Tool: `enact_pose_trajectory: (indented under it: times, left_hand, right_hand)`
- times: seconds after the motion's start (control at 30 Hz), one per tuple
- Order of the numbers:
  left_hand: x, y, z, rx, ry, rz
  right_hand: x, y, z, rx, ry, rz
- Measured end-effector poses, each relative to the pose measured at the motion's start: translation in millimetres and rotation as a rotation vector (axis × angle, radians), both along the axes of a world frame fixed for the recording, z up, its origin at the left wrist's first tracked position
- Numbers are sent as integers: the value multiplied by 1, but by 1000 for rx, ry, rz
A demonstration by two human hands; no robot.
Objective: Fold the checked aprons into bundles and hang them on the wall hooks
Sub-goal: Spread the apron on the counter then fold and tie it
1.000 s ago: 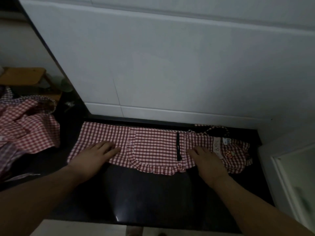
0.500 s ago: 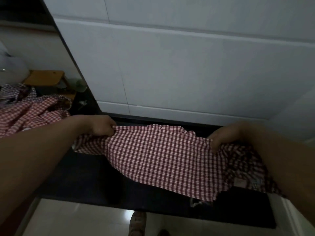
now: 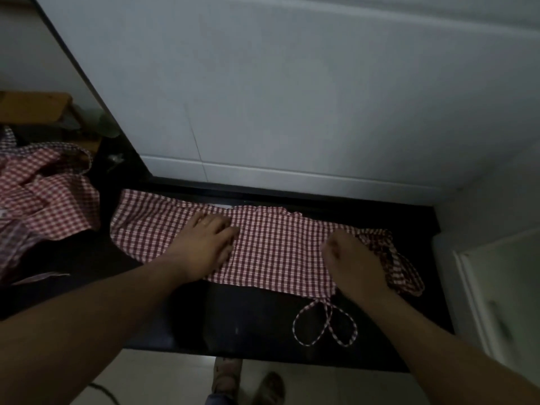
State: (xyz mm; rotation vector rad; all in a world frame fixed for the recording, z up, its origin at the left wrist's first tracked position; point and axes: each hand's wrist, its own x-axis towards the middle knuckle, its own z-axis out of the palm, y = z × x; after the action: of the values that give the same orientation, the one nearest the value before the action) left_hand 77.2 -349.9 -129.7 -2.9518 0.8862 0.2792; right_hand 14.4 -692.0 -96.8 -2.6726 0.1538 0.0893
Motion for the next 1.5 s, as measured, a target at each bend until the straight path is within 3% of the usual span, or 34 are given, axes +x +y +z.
enact_pose_trajectory:
  times: [0.13, 0.27, 0.37, 0.5, 0.57, 0.63, 0.77, 0.87, 0.9, 1.0, 1.07, 1.13, 1.23, 1.3, 1.37, 1.5]
  left_hand:
    - [4, 11, -6, 71, 265, 244]
    - [-6, -6, -3, 44, 272, 238]
    - [-17, -5, -3, -77, 149, 256]
    - [-22, 34, -6, -125, -98, 429]
    - [-34, 39, -13, -76, -73, 315]
    - [-40, 37, -23, 3, 75, 220]
    - [-17, 43, -26, 28, 157, 245]
    - [-10, 31, -15, 39, 112, 236]
    - [-13, 20, -11, -4, 76, 218]
    - [-29, -34, -1, -127, 50, 23]
    - [-42, -73, -2, -150, 76, -107]
    - [-52, -106, 0, -129, 162, -141]
    - [-61, -128, 1, -77, 231, -67]
    - [-62, -131, 4, -54, 255, -35]
    - [-59, -131, 7, -33, 302, -20]
    - [-58, -131, 11, -4, 369, -6]
  right_hand:
    - [-16, -16, -34, -237, 193, 160]
    - [-4, -44, -53, -271, 266, 131]
    - [0, -62, -49, -322, 275, 97]
    - [-3, -51, -37, -431, 5, 110]
    - [-8, -32, -39, -394, 11, 232]
    - [-8, -20, -48, -306, 118, 270]
    - [4, -20, -43, -168, 97, 226]
    - [-15, -30, -23, -70, -150, -58]
    - [-25, -34, -17, -11, -149, -190]
    - [-58, -41, -16, 125, 157, -443]
    - [-75, -39, -23, 109, 338, -424]
    - [-83, -28, -25, -26, 420, -356]
    - [-84, -12, -31, -98, 389, -287]
    - [-79, -7, -32, -8, 394, -292]
    - [-76, -3, -26, 226, 434, -347]
    - [-79, -2, -1, 1020, 495, -740]
